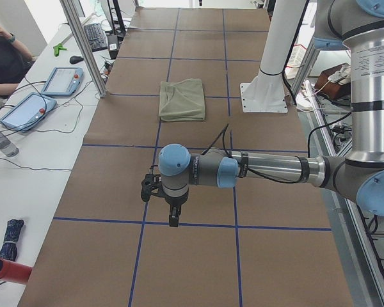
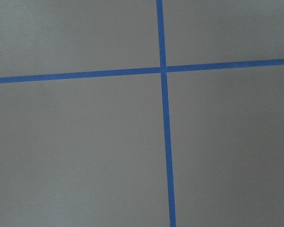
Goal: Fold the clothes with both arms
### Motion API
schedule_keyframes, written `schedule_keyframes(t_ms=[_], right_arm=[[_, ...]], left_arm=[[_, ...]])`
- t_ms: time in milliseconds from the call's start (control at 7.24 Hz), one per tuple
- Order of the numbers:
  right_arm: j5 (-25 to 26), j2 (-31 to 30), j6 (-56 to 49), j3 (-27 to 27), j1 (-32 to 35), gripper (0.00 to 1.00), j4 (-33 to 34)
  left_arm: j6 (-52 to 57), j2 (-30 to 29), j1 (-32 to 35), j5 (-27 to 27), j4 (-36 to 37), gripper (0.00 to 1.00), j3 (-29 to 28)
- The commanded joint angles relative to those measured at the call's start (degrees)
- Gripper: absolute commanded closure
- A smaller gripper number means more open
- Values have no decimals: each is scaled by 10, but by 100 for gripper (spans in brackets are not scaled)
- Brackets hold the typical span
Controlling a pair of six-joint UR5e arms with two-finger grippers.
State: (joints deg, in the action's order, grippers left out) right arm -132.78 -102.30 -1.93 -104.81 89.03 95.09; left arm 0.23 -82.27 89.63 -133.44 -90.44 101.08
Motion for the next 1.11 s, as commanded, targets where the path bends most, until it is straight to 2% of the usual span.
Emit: schedule_keyframes(t_ms=[0, 967], right_arm=[[1, -7, -1, 1, 0, 0, -3], [6, -23, -3, 3, 0, 0, -6]], left_arm=[[0, 0, -1, -2, -1, 0, -5], [4, -3, -1, -2, -4, 0, -4]])
